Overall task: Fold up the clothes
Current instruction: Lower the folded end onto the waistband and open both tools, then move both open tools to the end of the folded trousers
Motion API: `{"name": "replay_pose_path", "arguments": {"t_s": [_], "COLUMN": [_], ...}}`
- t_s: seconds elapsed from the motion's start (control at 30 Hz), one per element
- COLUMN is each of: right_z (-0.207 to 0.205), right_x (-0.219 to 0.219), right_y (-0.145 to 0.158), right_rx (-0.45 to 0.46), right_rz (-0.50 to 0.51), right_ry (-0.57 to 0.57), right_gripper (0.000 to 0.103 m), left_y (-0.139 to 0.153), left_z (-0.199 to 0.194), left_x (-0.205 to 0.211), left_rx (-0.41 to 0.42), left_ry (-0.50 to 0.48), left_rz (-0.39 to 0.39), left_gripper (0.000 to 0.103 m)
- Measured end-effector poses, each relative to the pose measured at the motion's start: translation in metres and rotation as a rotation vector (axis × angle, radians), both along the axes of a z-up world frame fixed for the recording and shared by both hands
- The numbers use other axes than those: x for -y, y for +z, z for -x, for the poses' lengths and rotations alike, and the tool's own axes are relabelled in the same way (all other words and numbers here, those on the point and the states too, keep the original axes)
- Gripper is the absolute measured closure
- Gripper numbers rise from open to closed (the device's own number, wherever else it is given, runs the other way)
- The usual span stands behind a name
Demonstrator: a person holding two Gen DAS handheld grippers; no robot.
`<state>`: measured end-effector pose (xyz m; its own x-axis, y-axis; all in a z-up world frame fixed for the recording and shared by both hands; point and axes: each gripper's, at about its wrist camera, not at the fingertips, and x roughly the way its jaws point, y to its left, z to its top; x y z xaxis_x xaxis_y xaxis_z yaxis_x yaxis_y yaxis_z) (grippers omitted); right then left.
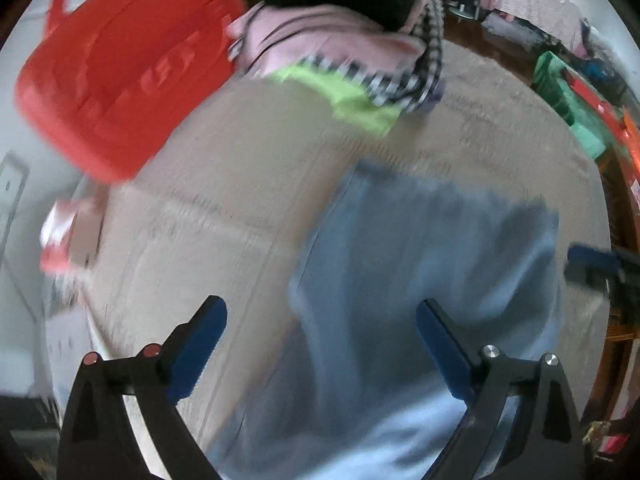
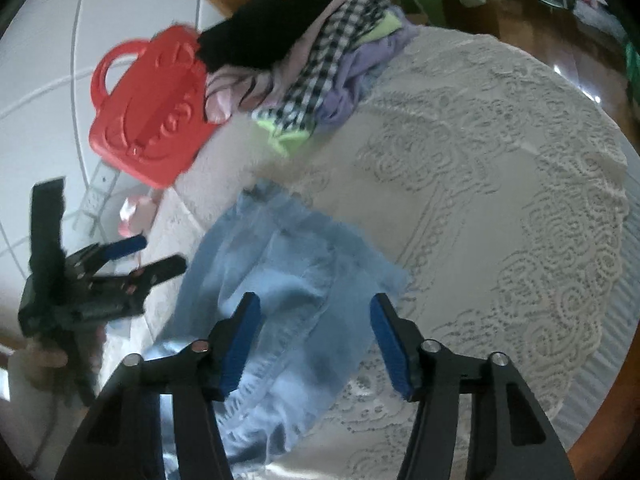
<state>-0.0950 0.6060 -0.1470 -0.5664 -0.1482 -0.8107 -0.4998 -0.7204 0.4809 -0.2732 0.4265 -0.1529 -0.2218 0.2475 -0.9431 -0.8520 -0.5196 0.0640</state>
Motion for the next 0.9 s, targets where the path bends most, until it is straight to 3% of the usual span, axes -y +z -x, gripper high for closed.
{"name": "replay_pose_path", "arguments": {"t_s": [0.07,0.27,0.53,0.7,0.9], "right_z": [0.002,-0.009,-0.039,-0.06,-0.058], "right_x": [0.008,0.046,0.143,0.224,0.308], "right_y": [-0.002,-0.013,-0.03,-0.029,-0.028], "right_rx": [0.017,0.039,0.063,0.063,0.071], "right_rz": [0.002,0.062,0.117,0.141,0.164], "right_ry": [0.021,0.044,0.026,0.007,0.018], "right_gripper": [0.081,0.076,0.065,0.065,0.065], "left_y": [-0.002,-0.015,-0.018,-0.034,-0.062], "left_z": [-0.003,-0.003,-0.002,-0.003,-0.015], "left_x": [0.038,0.15,0.262,0.294,0.297], "left_rx": [0.009,0.019,0.029,0.04,0.085], "left_ry": [0.023,0.11,0.124,0.045,-0.064], "left_rz": [0.014,0.069,-0.029,-0.052,-0.057], "left_gripper": [0.006,0.006,0.006,0.006,0.006]}}
